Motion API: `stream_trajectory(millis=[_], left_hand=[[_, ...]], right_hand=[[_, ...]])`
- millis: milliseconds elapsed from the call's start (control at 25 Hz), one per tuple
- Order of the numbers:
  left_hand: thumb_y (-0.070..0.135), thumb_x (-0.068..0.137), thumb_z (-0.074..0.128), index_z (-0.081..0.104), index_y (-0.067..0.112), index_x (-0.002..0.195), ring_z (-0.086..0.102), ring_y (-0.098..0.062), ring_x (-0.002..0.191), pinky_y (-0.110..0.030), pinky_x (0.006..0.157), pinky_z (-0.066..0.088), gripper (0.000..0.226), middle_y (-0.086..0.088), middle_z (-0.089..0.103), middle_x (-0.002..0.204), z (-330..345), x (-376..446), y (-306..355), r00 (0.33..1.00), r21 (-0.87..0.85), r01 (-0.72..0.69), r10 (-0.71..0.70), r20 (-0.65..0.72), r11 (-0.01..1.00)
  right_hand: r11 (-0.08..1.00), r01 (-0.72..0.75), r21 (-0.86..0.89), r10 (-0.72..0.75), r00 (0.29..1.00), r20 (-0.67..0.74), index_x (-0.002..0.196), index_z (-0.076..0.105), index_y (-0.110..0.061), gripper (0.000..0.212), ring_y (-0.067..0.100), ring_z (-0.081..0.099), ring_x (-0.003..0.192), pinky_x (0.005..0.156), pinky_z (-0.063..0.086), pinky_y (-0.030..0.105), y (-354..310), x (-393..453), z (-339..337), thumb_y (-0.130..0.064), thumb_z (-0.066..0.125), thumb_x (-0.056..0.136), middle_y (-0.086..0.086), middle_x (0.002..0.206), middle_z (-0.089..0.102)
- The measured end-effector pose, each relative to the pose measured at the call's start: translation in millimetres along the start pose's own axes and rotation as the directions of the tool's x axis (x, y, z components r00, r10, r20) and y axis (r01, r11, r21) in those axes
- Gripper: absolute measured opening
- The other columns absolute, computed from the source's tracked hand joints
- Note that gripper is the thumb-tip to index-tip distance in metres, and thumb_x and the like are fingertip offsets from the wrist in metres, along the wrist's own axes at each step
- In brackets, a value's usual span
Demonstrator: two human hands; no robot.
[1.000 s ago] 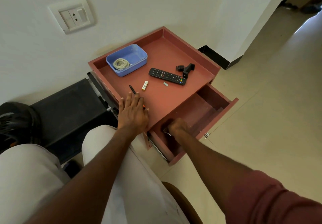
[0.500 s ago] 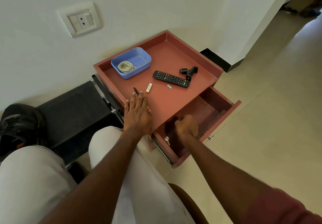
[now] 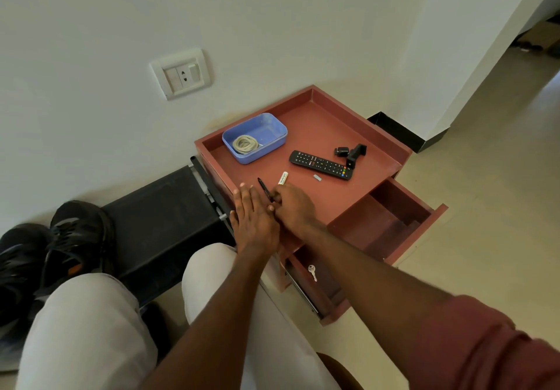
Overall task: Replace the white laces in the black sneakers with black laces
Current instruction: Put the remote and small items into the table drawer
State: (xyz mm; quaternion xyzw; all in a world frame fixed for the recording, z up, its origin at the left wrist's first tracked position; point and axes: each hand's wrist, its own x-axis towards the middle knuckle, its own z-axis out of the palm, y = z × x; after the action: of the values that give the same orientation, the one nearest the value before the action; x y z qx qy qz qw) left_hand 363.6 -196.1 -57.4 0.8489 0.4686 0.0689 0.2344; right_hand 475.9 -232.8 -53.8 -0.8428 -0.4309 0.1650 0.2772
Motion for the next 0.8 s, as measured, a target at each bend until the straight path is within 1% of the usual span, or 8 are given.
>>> stream_trajectory(millis=[120, 240, 320, 400, 520, 600, 680, 800], left_hand=[[0.052, 0.109, 0.017, -0.002, 0.021, 0.165, -0.018, -0.024, 0.158, -0.054, 0.128, -0.001, 0.067, -0.004, -0.013, 0.173, 0.7, 1.5, -2.5, 1.000, 0.065, -0.020, 0.020, 0.001, 0.998], [0.059, 0.107, 0.011, 0.003, 0.021, 0.166, -0.015, -0.026, 0.158, -0.052, 0.128, -0.002, 0.070, -0.006, -0.010, 0.173, 0.6, -0.1, 1.6, 1.000, 0.127, -0.021, 0.022, -0.006, 0.992], [0.061, 0.105, 0.008, 0.010, 0.018, 0.165, -0.010, -0.027, 0.159, -0.051, 0.128, -0.002, 0.074, -0.009, -0.003, 0.173, -2.4, -1.6, 3.7, 0.999, 0.175, -0.026, 0.029, -0.017, 0.984], [0.061, 0.105, 0.010, 0.018, 0.013, 0.164, -0.004, -0.026, 0.160, -0.050, 0.129, -0.001, 0.076, -0.010, 0.006, 0.173, -4.0, -4.2, 7.1, 0.993, 0.236, -0.110, 0.119, -0.025, 0.965], [0.056, 0.106, 0.018, 0.027, 0.014, 0.160, 0.006, -0.026, 0.160, -0.049, 0.129, 0.004, 0.069, -0.010, 0.017, 0.171, 3.3, -12.9, 24.2, 0.936, 0.281, -0.346, 0.348, 0.043, 0.895], [0.054, 0.107, 0.021, 0.031, 0.015, 0.158, 0.012, -0.026, 0.159, -0.049, 0.129, 0.007, 0.065, -0.010, 0.023, 0.169, 11.7, -17.1, 33.0, 0.906, 0.305, -0.421, 0.410, 0.104, 0.854], [0.053, 0.106, 0.023, 0.035, 0.014, 0.156, 0.020, -0.027, 0.157, -0.050, 0.128, 0.013, 0.065, -0.010, 0.031, 0.166, 19.3, -15.1, 35.1, 0.906, 0.368, -0.422, 0.391, 0.159, 0.828], [0.054, 0.105, 0.024, 0.044, 0.014, 0.150, 0.035, -0.027, 0.150, -0.050, 0.122, 0.029, 0.064, -0.009, 0.043, 0.159, 21.2, -13.4, 34.3, 0.926, 0.417, -0.379, 0.339, 0.169, 0.826]], right_hand=[[0.994, -0.075, -0.083, 0.074, 0.997, -0.013, 0.095, 0.068, -0.018, 0.009, 0.025, 0.065, 0.090, 0.076, 0.054, 0.036, 2.9, 2.3, -0.7, -0.019, 0.065, 0.086, 0.002, 0.095, 0.070], [0.988, -0.141, -0.069, 0.137, 0.989, -0.054, 0.096, 0.073, -0.017, 0.011, 0.025, 0.066, 0.093, 0.077, 0.054, 0.035, 19.2, -14.0, -3.7, -0.017, 0.065, 0.089, 0.003, 0.097, 0.070], [0.984, -0.177, -0.025, 0.173, 0.976, -0.132, 0.094, 0.073, -0.015, 0.010, 0.025, 0.064, 0.093, 0.077, 0.053, 0.036, 35.6, -36.9, -7.5, -0.014, 0.064, 0.089, 0.003, 0.097, 0.068], [0.970, -0.231, 0.076, 0.243, 0.938, -0.249, 0.102, 0.075, -0.014, 0.016, 0.022, 0.062, 0.093, 0.081, 0.053, 0.037, 51.0, -64.3, -12.4, -0.014, 0.065, 0.089, 0.003, 0.101, 0.067], [0.890, -0.400, 0.219, 0.454, 0.824, -0.338, 0.108, 0.074, -0.017, 0.019, 0.018, 0.064, 0.092, 0.081, 0.055, 0.036, 79.9, -104.3, -21.7, -0.017, 0.070, 0.090, -0.001, 0.106, 0.067], [0.822, -0.534, 0.197, 0.569, 0.769, -0.290, 0.101, 0.075, -0.018, 0.014, 0.020, 0.069, 0.088, 0.079, 0.058, 0.035, 96.3, -118.1, -25.2, -0.017, 0.071, 0.088, 0.000, 0.100, 0.072], [0.813, -0.580, 0.048, 0.577, 0.793, -0.195, 0.096, 0.074, -0.015, 0.010, 0.024, 0.071, 0.085, 0.077, 0.061, 0.038, 103.9, -122.7, -26.9, -0.018, 0.073, 0.087, 0.003, 0.094, 0.074], [0.831, -0.530, -0.169, 0.533, 0.846, -0.035, 0.104, 0.068, -0.012, 0.018, 0.025, 0.068, 0.092, 0.079, 0.059, 0.037, 106.4, -119.8, -29.5, -0.023, 0.074, 0.092, 0.004, 0.096, 0.068]])
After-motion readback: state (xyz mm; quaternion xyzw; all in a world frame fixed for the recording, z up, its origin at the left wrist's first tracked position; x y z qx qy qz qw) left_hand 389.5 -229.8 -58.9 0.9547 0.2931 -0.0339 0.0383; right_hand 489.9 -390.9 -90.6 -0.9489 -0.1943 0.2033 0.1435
